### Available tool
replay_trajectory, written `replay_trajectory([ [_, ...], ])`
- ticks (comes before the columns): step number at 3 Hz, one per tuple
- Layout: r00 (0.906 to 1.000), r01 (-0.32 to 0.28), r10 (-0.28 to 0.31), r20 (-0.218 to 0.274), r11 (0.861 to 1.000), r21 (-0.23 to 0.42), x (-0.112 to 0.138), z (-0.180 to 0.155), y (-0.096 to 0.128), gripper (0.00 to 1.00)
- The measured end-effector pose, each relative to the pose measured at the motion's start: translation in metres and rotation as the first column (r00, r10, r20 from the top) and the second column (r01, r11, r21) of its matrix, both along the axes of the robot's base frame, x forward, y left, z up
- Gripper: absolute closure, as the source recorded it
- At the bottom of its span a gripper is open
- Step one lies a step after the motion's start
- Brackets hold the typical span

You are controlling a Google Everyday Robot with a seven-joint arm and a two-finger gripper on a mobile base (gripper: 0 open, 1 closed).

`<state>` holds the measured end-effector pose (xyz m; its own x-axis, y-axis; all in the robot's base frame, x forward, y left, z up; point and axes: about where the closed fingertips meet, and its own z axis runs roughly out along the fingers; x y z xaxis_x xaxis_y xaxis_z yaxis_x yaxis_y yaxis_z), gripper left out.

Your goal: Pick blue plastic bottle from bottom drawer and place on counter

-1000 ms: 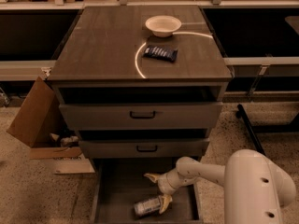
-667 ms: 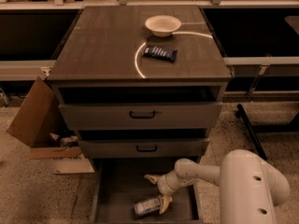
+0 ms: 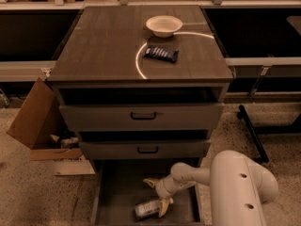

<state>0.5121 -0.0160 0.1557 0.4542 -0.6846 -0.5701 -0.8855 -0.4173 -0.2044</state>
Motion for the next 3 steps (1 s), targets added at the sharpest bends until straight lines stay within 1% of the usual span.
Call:
replay_trajectory([
  [2, 1.0, 0.0, 0.0, -0.001, 0.999, -0.041, -0.002, -0.025, 0.005, 0.0],
  [3, 1.0, 0.006, -0.006, 0.0, 0.999, -0.051, -0.004, -0.032, 0.006, 0.18],
])
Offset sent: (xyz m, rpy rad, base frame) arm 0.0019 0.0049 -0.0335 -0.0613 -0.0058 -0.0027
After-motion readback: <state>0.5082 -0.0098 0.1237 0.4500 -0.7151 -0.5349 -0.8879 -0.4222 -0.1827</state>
